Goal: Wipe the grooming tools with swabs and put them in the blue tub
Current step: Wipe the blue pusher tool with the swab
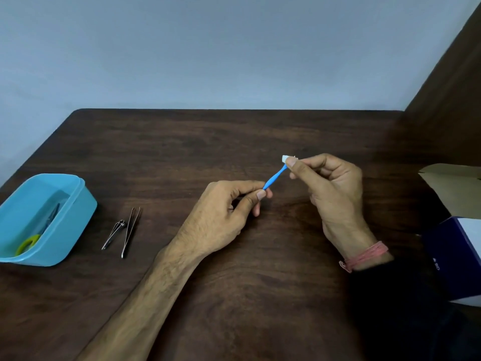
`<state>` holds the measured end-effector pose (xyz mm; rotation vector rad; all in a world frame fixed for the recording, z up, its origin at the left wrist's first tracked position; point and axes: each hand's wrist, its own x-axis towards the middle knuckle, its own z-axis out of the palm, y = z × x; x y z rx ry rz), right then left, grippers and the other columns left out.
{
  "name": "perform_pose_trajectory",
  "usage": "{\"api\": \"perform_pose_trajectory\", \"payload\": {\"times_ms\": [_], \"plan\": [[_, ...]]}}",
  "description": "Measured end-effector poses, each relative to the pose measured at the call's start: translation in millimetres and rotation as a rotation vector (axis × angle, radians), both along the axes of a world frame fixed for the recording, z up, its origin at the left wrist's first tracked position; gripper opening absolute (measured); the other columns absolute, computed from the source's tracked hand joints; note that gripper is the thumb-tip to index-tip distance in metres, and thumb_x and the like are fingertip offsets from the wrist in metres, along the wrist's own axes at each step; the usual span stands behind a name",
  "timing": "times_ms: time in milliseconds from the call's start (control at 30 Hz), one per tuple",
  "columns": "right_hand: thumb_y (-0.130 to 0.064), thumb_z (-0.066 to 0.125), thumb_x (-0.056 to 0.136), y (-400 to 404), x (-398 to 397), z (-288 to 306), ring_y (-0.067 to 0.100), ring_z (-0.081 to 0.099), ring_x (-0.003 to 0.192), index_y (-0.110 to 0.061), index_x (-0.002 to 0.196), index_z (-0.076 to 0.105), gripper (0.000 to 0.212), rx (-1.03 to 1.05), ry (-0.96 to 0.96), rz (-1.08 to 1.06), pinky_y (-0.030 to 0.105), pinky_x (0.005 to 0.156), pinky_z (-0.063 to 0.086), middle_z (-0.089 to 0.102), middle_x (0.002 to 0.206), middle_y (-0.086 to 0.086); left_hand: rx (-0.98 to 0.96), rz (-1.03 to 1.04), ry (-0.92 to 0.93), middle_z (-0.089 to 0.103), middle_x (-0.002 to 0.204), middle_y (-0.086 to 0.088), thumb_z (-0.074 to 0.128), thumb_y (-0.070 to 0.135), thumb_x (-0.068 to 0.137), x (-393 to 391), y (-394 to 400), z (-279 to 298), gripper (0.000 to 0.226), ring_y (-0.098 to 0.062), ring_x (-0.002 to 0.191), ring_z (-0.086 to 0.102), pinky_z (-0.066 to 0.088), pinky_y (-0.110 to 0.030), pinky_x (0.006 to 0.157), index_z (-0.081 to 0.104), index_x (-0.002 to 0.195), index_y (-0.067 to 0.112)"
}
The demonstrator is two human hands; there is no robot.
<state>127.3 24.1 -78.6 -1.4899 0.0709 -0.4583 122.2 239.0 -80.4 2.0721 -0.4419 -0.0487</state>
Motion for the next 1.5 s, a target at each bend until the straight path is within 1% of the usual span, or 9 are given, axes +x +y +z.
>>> {"api": "perform_pose_trajectory", "payload": {"times_ms": [133, 333, 500, 567, 667, 1200, 1267, 1367, 1500], "plan": [[-0.016, 0.094, 0.087, 2.0, -0.1, -2.1, 0.009, 0.074, 0.068, -0.002, 0.085, 0.081, 0.020, -0.037, -0.010, -0.006, 0.021, 0.074, 0.058, 0.081, 0.075, 0.006, -0.004, 0.012, -0.005, 0.073, 0.077, 0.008, 0.061, 0.030, 0.115, 0.8, 0.0, -0.9, 0.022, -0.002, 0.045, 0.054, 0.044, -0.021, 0.051, 0.083, 0.113, 0.033], [-0.016, 0.094, 0.087, 0.5, 0.5, -2.3, 0.012, 0.077, 0.071, -0.001, 0.087, 0.081, 0.020, -0.057, -0.029, -0.017, 0.025, 0.078, 0.062, 0.081, 0.077, 0.006, -0.019, 0.014, 0.004, 0.073, 0.077, 0.006, 0.061, 0.028, 0.114, 0.3, -0.8, 0.3, 0.022, -0.002, 0.045, 0.054, 0.044, -0.018, 0.049, 0.083, 0.114, 0.030], [-0.016, 0.093, 0.088, 0.7, 1.3, -3.2, 0.008, 0.074, 0.067, 0.001, 0.087, 0.080, 0.021, -0.022, -0.020, -0.009, 0.020, 0.072, 0.059, 0.080, 0.075, 0.006, -0.037, 0.007, 0.031, 0.073, 0.078, 0.006, 0.061, 0.028, 0.114, 0.2, -0.6, 1.0, 0.022, -0.007, 0.044, 0.056, 0.046, -0.020, 0.048, 0.083, 0.114, 0.029], [-0.013, 0.090, 0.091, -0.7, 3.3, 0.5, -0.001, 0.062, 0.052, 0.007, 0.089, 0.079, 0.024, 0.041, -0.010, -0.017, 0.010, 0.059, 0.048, 0.075, 0.071, 0.007, -0.028, 0.009, 0.016, 0.073, 0.077, 0.006, 0.061, 0.027, 0.114, 0.8, -0.9, 2.0, 0.022, -0.006, 0.044, 0.055, 0.046, -0.020, 0.049, 0.083, 0.114, 0.029], [-0.010, 0.087, 0.093, -0.9, 2.2, 3.5, -0.003, 0.051, 0.041, 0.013, 0.093, 0.076, 0.025, 0.089, 0.009, 0.000, 0.006, 0.047, 0.039, 0.071, 0.074, 0.011, -0.024, 0.006, 0.010, 0.072, 0.076, 0.007, 0.061, 0.027, 0.115, 0.7, -1.1, 0.9, 0.022, -0.004, 0.043, 0.053, 0.044, -0.020, 0.049, 0.083, 0.114, 0.029], [-0.011, 0.088, 0.092, 0.0, 0.0, 2.1, -0.002, 0.054, 0.044, 0.005, 0.090, 0.077, 0.019, 0.051, 0.016, 0.036, 0.007, 0.049, 0.039, 0.074, 0.076, 0.011, -0.054, -0.005, 0.042, 0.070, 0.076, 0.005, 0.058, 0.027, 0.116, 0.4, -0.8, 1.3, 0.023, -0.009, 0.043, 0.053, 0.042, -0.019, 0.045, 0.081, 0.111, 0.030], [-0.011, 0.089, 0.091, -1.3, 1.9, 0.5, -0.001, 0.061, 0.052, 0.003, 0.089, 0.078, 0.018, 0.049, -0.004, 0.018, 0.008, 0.055, 0.045, 0.076, 0.075, 0.009, -0.054, -0.004, 0.045, 0.070, 0.077, 0.006, 0.058, 0.027, 0.116, 0.4, -1.0, 1.8, 0.023, -0.009, 0.043, 0.053, 0.043, -0.020, 0.044, 0.081, 0.111, 0.031], [-0.014, 0.093, 0.088, -2.4, 4.2, -2.8, 0.014, 0.075, 0.075, -0.001, 0.087, 0.080, 0.018, 0.018, -0.020, 0.004, 0.024, 0.074, 0.060, 0.082, 0.080, 0.010, -0.047, -0.006, 0.047, 0.070, 0.077, 0.006, 0.058, 0.028, 0.116, -0.2, -0.9, 2.3, 0.023, -0.009, 0.043, 0.053, 0.043, -0.020, 0.045, 0.081, 0.111, 0.031], [-0.014, 0.095, 0.087, -0.2, 4.1, -4.1, 0.017, 0.075, 0.075, -0.005, 0.085, 0.081, 0.017, -0.031, -0.036, 0.027, 0.034, 0.080, 0.063, 0.082, 0.082, 0.010, -0.068, 0.001, 0.055, 0.069, 0.077, 0.005, 0.058, 0.026, 0.116, -1.1, -0.7, 3.3, 0.023, -0.011, 0.044, 0.052, 0.042, -0.021, 0.043, 0.081, 0.112, 0.029]]}}
